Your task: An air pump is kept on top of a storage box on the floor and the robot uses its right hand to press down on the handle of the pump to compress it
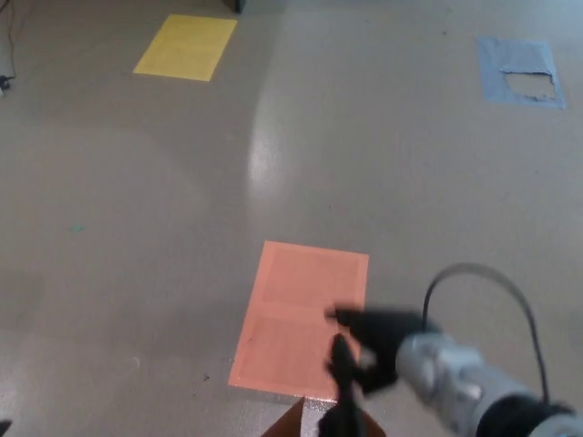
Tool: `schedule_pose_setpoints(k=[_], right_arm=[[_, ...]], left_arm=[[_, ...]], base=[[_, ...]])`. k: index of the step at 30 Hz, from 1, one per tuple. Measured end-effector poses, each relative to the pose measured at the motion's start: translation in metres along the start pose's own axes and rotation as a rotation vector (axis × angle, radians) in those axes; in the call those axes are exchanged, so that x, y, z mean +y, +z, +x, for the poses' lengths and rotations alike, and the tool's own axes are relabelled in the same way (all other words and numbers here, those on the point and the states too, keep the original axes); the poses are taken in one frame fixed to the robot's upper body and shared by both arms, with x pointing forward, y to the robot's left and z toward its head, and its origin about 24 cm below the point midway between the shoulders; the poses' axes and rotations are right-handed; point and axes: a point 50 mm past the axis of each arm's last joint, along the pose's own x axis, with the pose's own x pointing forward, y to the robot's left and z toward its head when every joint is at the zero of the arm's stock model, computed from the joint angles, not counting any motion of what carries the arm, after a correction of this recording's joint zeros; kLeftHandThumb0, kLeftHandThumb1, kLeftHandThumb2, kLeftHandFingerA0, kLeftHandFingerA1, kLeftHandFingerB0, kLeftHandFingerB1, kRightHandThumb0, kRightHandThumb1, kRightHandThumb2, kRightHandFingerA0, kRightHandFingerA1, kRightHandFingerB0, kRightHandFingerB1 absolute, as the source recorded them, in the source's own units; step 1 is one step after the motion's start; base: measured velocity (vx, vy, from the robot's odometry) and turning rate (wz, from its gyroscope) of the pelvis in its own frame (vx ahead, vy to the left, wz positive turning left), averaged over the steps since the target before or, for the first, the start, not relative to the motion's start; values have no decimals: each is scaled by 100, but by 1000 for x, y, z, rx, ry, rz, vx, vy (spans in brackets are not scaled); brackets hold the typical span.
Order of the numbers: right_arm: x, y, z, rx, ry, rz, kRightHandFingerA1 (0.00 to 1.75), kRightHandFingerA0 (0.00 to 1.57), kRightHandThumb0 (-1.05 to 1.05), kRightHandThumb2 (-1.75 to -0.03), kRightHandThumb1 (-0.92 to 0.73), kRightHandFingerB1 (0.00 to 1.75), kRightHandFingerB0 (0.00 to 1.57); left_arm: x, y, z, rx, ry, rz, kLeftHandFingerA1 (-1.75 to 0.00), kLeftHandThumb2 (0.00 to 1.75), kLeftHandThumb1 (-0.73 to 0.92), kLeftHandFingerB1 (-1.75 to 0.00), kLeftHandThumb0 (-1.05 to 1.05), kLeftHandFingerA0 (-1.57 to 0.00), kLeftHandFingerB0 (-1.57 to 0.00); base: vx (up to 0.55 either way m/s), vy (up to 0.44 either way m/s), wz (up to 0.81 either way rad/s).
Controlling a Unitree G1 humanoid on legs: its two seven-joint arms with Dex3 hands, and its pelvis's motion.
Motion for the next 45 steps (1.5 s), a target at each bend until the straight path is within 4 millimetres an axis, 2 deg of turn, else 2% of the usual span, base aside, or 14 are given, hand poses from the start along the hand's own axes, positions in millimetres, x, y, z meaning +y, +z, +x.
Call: schedule_pose_setpoints(k=[13, 15, 17, 19, 28, 29, 30, 32, 38, 39, 41, 42, 43, 45], right_arm=[[-119, 33, -25, -286, -369, 139, 31, 2, -69, -115, -79, 28, 1], [-135, 36, -33, -323, -421, 154, 27, 9, -75, -75, -92, 22, 8], [-146, 38, -39, -349, -458, 162, 30, 9, -84, -113, -82, 24, 9], [-163, 39, -51, -384, -520, 174, 32, 4, -79, -112, -81, 26, 10], [-241, -1, -111, -384, -838, 256, 35, 1, -78, -107, -78, 34, 13], [-245, -12, -114, -357, -862, 281, 28, 11, -70, -72, -92, 26, 11], [-247, -24, -116, -324, -884, 313, 40, 2, -79, -105, -78, 36, 9], [-245, -40, -113, -266, -892, 354, 49, 1, -33, -114, -62, 46, 0], [-223, -75, -94, -104, -827, 442, 48, 0, -33, -113, -60, 46, 0], [-215, -82, -89, -64, -804, 459, 31, 18, -64, -67, -91, 29, 19], [-206, -90, -83, -19, -776, 480, 31, 18, -64, -67, -91, 29, 19], [-198, -97, -79, 20, -753, 498, 31, 19, -64, -68, -92, 29, 18], [-196, -99, -78, 29, -747, 503, 48, 0, -33, -112, -58, 47, 0], [-178, -111, -72, 100, -702, 536, 48, 0, -33, -112, -58, 47, 0]], left_arm=[[14, 37, 7, -95, 36, -12, -31, 64, 78, -28, -61, -24, -22], [16, 43, 7, -108, 42, -14, -30, 64, 79, -28, -59, -23, -21], [17, 47, 8, -118, 46, -15, -51, 106, 55, -49, -30, -7, -6], [19, 53, 8, -134, 52, -18, -50, 107, 56, -49, -29, -6, -6], [47, 95, 6, -235, 121, -36, -50, 106, 54, -48, -29, -6, -6], [52, 99, 5, -242, 132, -39, -50, 105, 54, -49, -28, -7, -7], [57, 103, 4, -249, 143, -43, -50, 106, 55, -49, -29, -7, -7], [61, 107, 3, -256, 153, -46, -50, 106, 55, -49, -29, -7, -7], [61, 108, 3, -259, 152, -44, -51, 105, 52, -49, -29, -8, -8], [60, 108, 3, -258, 151, -44, -31, 63, 77, -29, -58, -25, -23], [60, 107, 3, -257, 151, -44, -31, 63, 77, -29, -58, -25, -23], [60, 106, 3, -254, 150, -44, -31, 63, 76, -28, -60, -26, -24], [60, 106, 3, -253, 149, -44, -31, 63, 76, -29, -61, -25, -24], [59, 103, 3, -245, 147, -44, -30, 63, 74, -28, -60, -24, -24]], base=[[0, 0, 0], [0, 0, 0], [0, 0, 0], [0, 0, 0], [0, 0, 0], [0, 0, 0], [0, 0, 0], [0, 0, 0], [0, 0, 0], [0, 0, 0], [0, 0, 0], [0, 0, 0], [0, 0, 0], [0, 0, 0]])
